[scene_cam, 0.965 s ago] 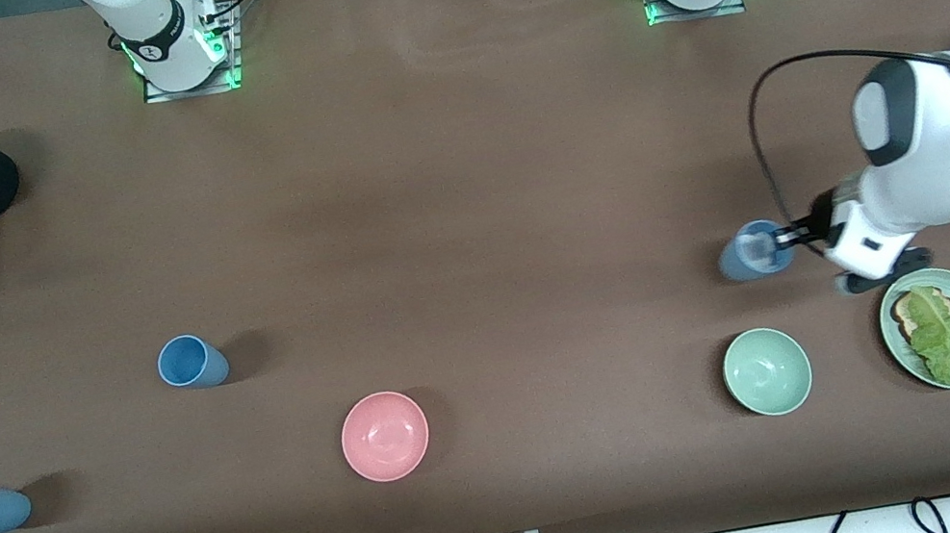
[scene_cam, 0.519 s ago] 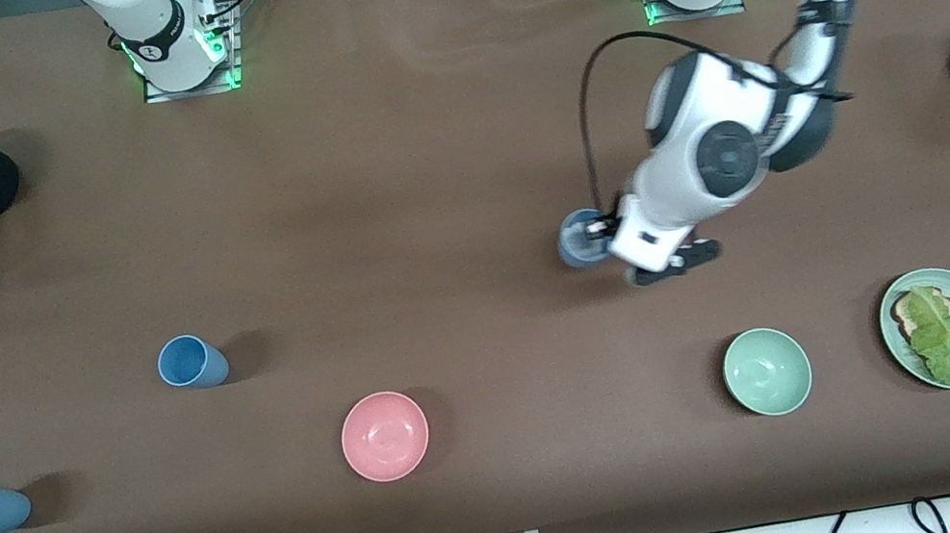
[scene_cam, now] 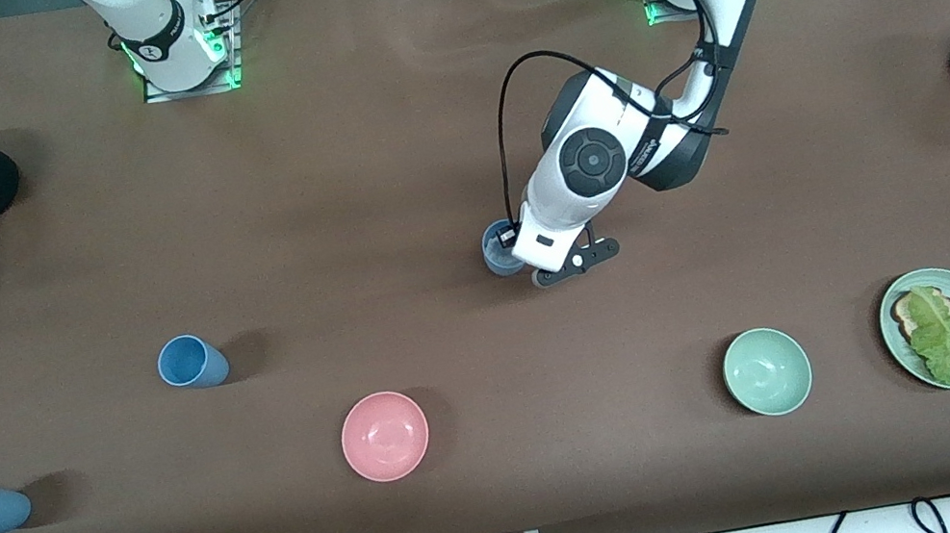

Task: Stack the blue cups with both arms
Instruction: 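Set the cup down with the left gripper while the right gripper reaches out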

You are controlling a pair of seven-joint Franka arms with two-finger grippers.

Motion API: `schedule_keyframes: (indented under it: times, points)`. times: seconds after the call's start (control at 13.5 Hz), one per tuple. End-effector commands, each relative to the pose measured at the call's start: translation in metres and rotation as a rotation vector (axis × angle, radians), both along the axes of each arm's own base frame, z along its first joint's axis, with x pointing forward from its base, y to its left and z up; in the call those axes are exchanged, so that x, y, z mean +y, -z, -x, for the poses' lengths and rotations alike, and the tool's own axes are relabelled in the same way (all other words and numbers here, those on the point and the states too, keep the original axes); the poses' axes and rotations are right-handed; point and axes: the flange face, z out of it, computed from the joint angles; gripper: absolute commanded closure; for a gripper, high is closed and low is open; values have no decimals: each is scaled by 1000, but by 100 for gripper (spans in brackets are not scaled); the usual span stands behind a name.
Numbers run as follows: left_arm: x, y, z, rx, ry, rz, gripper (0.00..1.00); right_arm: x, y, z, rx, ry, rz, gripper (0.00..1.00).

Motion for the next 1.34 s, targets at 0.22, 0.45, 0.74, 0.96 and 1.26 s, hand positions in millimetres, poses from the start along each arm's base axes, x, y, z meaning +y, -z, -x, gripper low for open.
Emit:
schedule_keyframes:
  times: [0.22, 0.45, 0.74, 0.96, 1.26]
  points:
    - [0, 5, -11, -28, 4, -31, 51, -7, 26, -24, 11, 5, -50, 0]
    - [0, 2, -11, -31, 2, -32, 0, 0, 56, -37, 61, -9, -33, 0]
    - [4, -27, -29, -70, -17, -8, 0, 1, 90, -53, 72, -79, -38, 0]
    - [26, -52, -48, -77, -44, -8, 0, 14, 140, -78, 63, -157, -38, 0]
    - [137, -95, -96, -41, -27, -21, 0, 21, 219, -93, 64, -177, -30, 0]
